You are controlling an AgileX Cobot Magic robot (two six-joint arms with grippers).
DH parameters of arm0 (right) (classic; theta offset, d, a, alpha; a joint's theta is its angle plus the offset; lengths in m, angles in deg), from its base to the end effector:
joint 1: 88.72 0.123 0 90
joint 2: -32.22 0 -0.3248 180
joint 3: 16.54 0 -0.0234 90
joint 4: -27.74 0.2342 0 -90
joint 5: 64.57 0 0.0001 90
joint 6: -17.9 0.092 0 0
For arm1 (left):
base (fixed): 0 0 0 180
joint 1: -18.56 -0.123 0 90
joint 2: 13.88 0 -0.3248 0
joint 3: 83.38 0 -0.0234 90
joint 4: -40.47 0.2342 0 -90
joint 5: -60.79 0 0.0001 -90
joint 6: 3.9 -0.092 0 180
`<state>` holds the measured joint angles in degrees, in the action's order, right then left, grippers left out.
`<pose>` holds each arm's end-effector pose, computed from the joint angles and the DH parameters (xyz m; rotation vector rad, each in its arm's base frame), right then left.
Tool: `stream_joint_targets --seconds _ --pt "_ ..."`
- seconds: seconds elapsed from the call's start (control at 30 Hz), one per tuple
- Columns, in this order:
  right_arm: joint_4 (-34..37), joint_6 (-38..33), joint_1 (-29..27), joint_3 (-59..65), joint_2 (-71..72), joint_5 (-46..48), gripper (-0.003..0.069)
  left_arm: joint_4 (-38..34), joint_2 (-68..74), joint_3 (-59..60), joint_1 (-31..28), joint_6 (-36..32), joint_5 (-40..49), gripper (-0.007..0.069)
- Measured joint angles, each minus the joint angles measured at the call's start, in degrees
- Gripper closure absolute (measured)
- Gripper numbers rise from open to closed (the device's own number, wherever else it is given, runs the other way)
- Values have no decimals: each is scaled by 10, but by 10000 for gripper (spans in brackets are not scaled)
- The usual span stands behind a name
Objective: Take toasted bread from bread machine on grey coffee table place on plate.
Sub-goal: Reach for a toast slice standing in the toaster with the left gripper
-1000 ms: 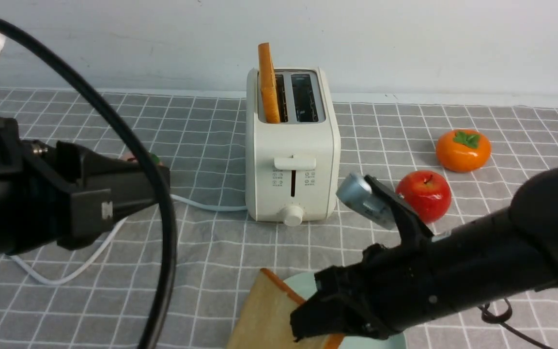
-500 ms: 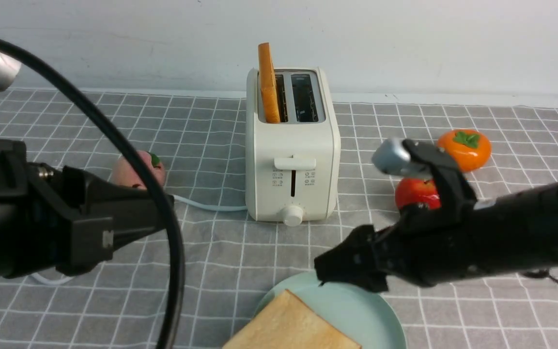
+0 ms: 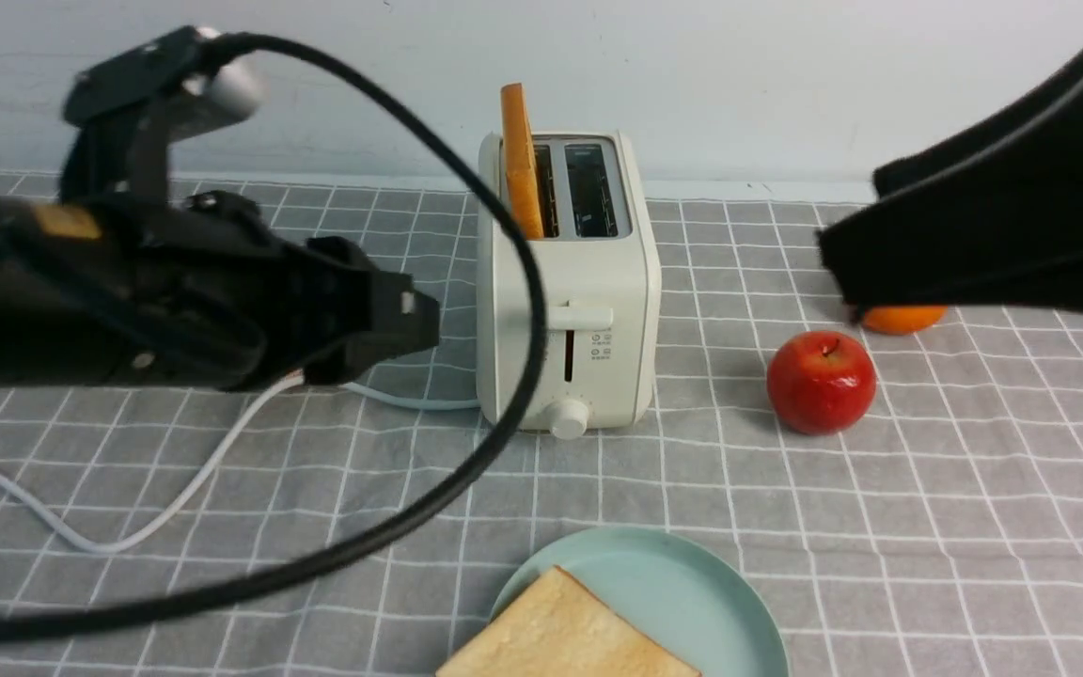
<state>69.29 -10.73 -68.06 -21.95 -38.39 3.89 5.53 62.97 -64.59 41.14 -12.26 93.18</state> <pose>0.1226 0.1069 0.5048 -0.9336 1.9735 0.8333 0.2059 -0.1162 0.3917 0.1963 2.2142 -0.7787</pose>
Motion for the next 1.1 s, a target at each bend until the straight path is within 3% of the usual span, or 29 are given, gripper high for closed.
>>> stream_joint_targets --seconds 0.2,0.3,0.5,0.77,0.97,1.1 --pt "-99 72 0 31 39 2 80 61 105 -121 0 43 13 317" --pt "-141 99 0 67 52 -12 80 140 178 -210 0 139 14 268" --pt "-151 101 0 83 55 -27 80 259 287 -338 0 263 15 223" --pt "-167 101 0 83 55 -46 80 280 423 -471 0 280 15 218" --pt "-171 101 0 83 55 -45 80 275 464 -484 0 281 17 221" --pt "-171 101 0 83 55 -45 80 273 462 -486 0 281 30 285"
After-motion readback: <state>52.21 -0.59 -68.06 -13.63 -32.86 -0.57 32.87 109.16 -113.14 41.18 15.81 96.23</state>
